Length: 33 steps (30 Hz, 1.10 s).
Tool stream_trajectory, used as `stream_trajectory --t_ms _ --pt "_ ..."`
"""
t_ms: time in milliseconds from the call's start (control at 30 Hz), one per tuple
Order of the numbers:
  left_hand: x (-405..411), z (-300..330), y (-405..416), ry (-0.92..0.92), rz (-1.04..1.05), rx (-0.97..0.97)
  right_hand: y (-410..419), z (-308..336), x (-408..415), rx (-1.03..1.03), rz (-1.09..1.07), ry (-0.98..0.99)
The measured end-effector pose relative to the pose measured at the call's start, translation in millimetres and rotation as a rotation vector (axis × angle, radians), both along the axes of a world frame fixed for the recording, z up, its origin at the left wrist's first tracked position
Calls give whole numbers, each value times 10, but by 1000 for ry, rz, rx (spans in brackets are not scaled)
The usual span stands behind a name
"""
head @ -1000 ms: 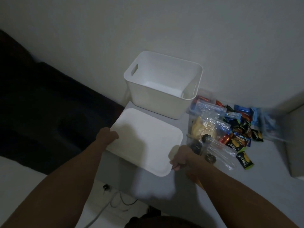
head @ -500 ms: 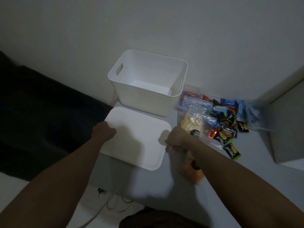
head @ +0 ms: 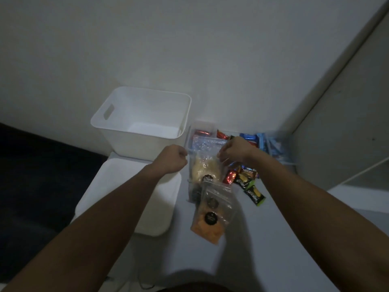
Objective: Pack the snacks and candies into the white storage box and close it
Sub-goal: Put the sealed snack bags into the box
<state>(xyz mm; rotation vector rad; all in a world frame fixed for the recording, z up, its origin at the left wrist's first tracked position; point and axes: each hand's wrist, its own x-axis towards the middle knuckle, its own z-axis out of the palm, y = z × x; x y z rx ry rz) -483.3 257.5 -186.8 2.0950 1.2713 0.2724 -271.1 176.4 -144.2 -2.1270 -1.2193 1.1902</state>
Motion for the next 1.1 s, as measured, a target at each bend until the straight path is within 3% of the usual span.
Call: stream_trajectory --t_ms 200,533,800,1100 --pt "346 0 -199 64 -153 -139 -251 -157 290 -119 169 -125" --pt "319 -399 -623 136 -148 -346 -462 -505 219 -208 419 -108" --pt "215 -771 -806 27 -65 -291 -659 -600 107 -227 670 -223" --pt "233 -698 -978 -50 -75 -238 -706 -714 5 -29 606 -335"
